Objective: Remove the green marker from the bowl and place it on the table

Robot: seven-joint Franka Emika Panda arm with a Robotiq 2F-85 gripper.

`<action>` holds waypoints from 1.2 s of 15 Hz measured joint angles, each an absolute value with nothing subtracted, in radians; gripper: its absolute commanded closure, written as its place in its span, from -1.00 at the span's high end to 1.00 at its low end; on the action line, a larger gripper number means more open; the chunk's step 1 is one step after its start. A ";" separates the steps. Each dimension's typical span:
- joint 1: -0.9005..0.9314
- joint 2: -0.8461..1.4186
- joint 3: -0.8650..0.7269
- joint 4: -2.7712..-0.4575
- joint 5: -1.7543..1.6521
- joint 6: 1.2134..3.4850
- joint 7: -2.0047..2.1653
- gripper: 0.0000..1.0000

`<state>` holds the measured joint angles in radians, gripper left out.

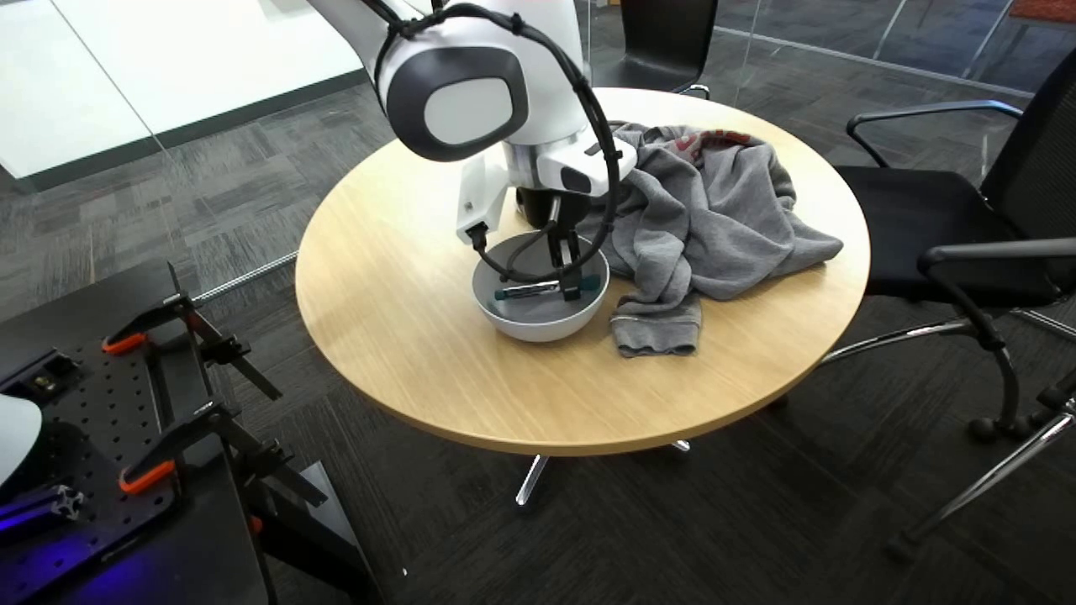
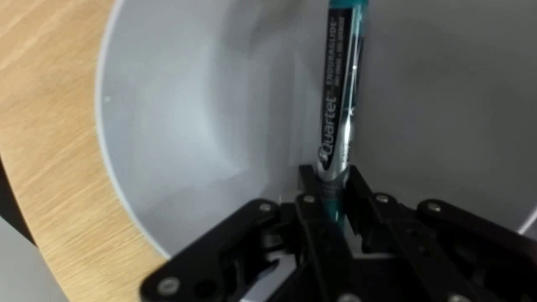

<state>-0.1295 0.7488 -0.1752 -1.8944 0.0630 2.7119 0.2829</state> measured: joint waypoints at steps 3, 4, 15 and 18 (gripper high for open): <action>-0.117 0.686 -0.177 -1.938 0.063 2.712 0.283 -0.90; -0.109 0.659 -0.180 -1.958 0.063 2.711 0.283 -0.90; 0.073 0.357 -0.276 -2.140 -0.228 2.678 0.315 -0.90; 0.090 0.332 -0.229 -2.131 -0.286 2.630 0.257 -0.90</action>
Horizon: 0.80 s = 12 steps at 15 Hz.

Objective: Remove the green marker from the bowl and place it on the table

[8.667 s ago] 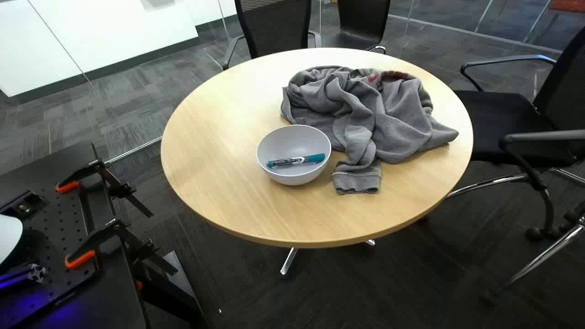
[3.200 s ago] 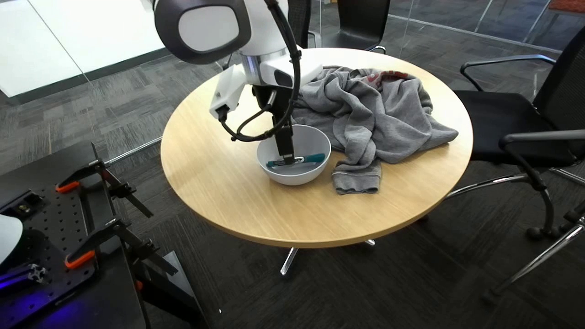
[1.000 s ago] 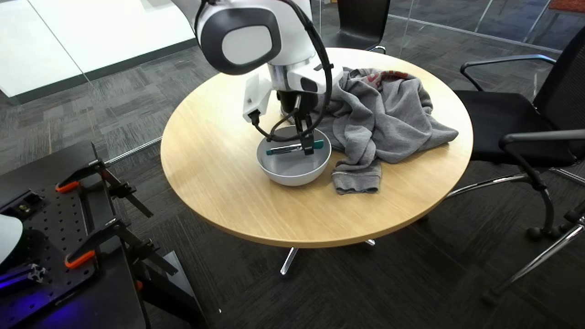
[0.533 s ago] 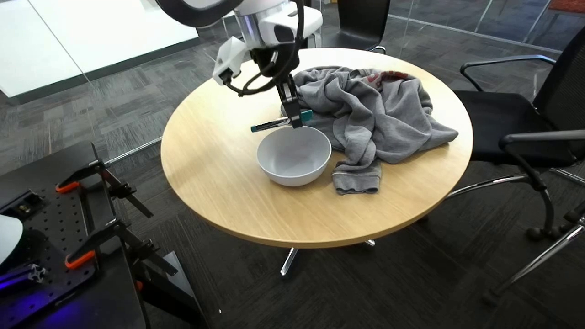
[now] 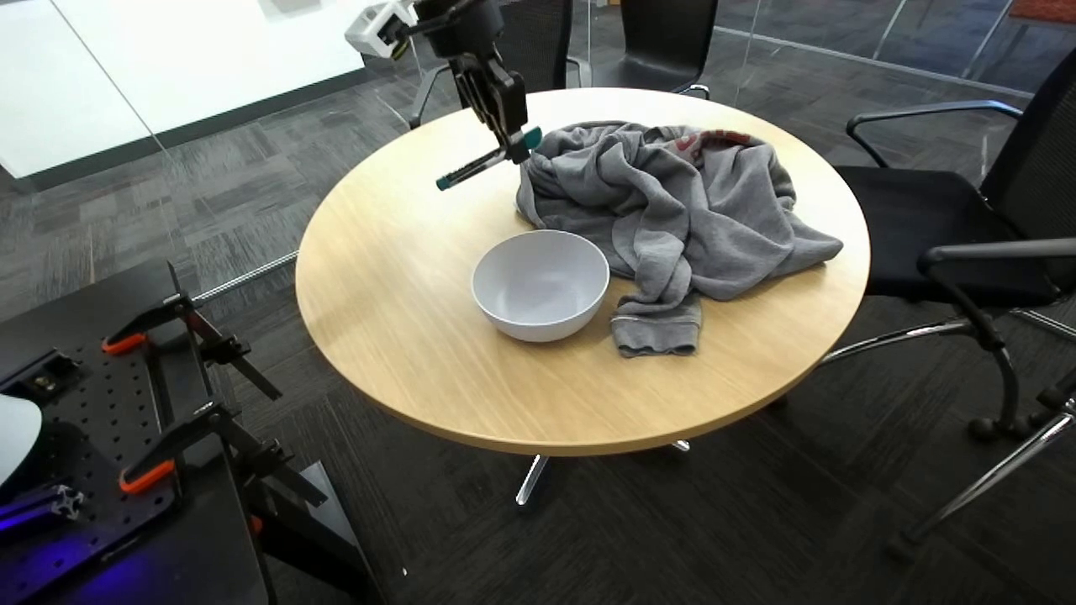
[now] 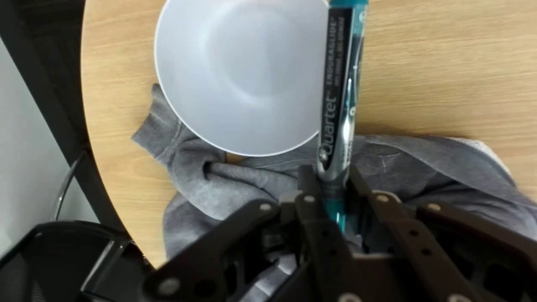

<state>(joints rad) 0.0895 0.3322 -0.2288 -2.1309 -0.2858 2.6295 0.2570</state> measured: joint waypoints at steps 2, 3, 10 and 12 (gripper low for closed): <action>0.091 0.332 -0.177 -2.115 -0.291 2.601 0.201 -0.90; 0.091 0.335 -0.149 -2.106 -0.291 2.590 0.172 -0.90; 0.117 0.450 0.013 -1.975 -0.289 2.530 0.018 -0.90; 0.131 0.512 0.036 -1.918 -0.289 2.522 -0.004 -0.90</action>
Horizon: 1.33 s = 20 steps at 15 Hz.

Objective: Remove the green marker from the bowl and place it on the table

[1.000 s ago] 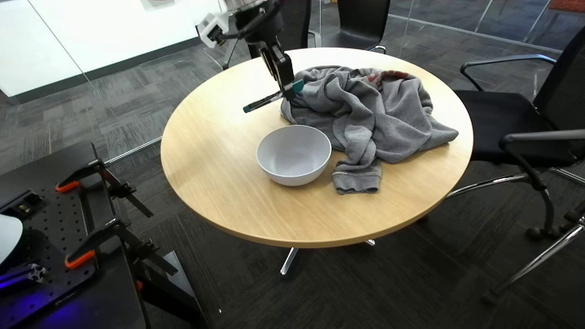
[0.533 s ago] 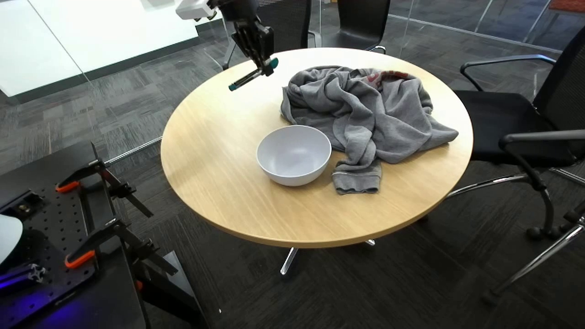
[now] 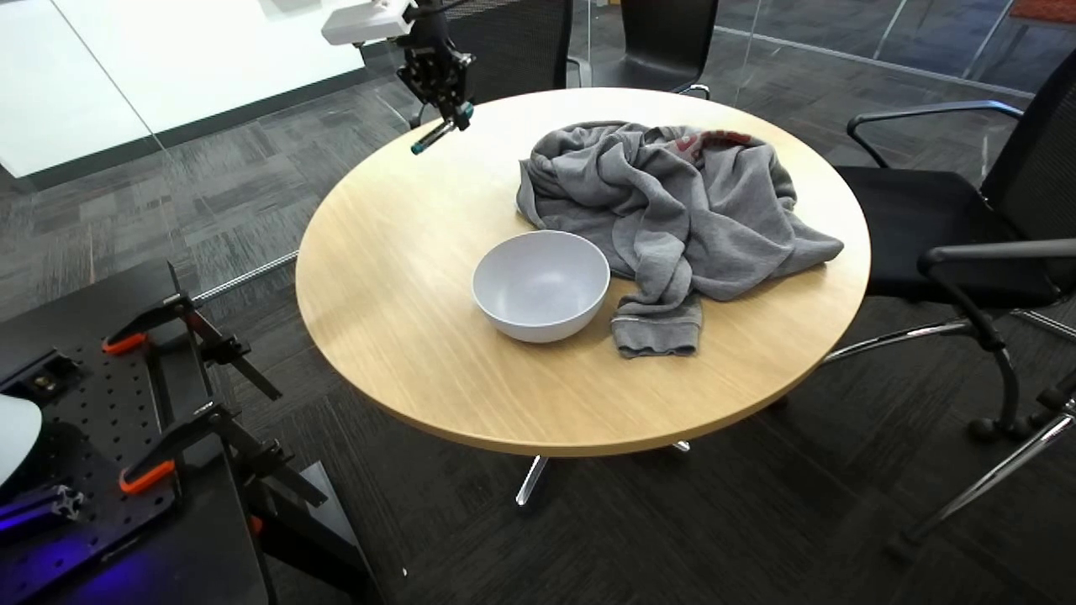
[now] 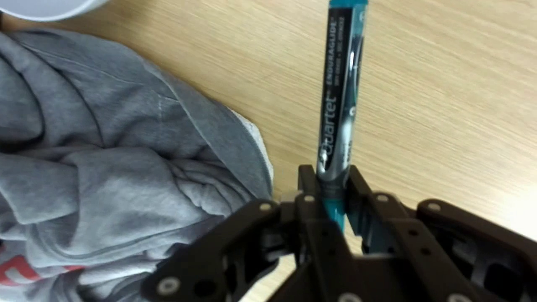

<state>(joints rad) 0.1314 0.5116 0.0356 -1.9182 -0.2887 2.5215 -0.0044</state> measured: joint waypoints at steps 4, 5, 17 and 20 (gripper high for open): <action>0.154 0.649 0.065 -1.793 -0.287 2.509 -0.056 -0.90; 0.157 0.681 0.070 -1.762 -0.286 2.501 -0.066 -0.90; 0.170 0.933 0.099 -1.500 -0.274 2.459 -0.200 -0.90; 0.169 0.957 0.105 -1.473 -0.257 2.459 -0.228 -0.50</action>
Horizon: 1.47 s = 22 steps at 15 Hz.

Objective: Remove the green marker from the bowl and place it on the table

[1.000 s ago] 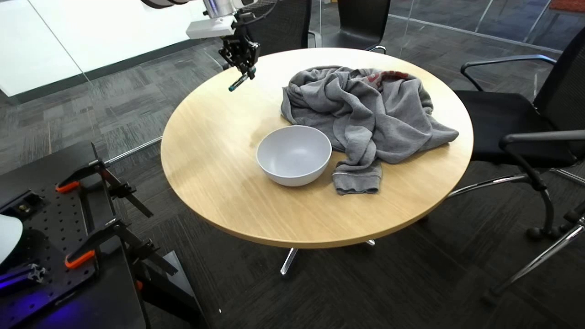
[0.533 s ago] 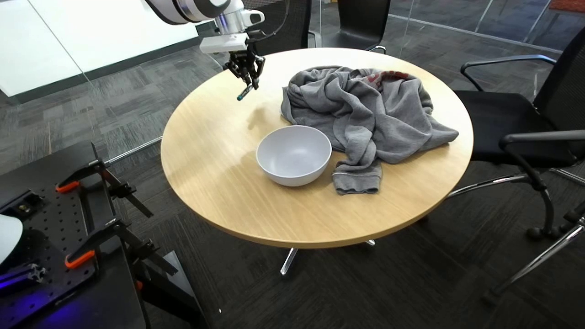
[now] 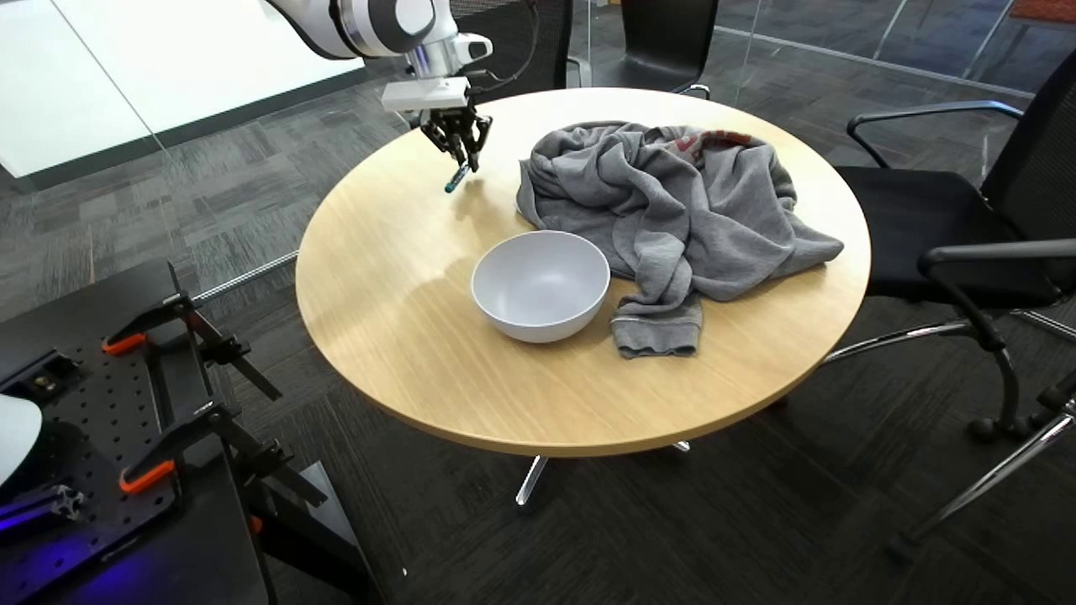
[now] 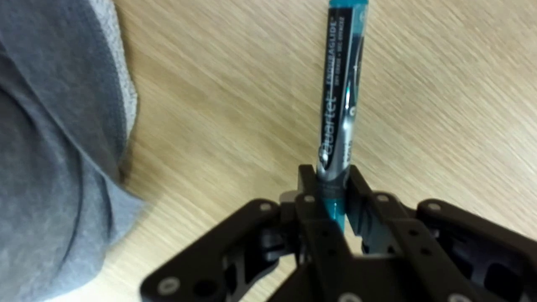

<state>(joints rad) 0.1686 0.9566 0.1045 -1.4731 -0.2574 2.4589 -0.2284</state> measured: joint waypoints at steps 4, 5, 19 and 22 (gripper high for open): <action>0.167 0.968 0.108 -1.459 -0.250 2.459 -0.235 0.33; 0.167 0.968 0.108 -1.458 -0.250 2.459 -0.235 0.50; 0.177 0.864 0.099 -1.524 -0.251 2.531 -0.174 1.00; 0.194 0.791 0.088 -1.593 -0.251 2.533 -0.104 1.00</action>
<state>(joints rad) 0.1937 0.7909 0.0880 -1.5926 -0.2509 2.5328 -0.1044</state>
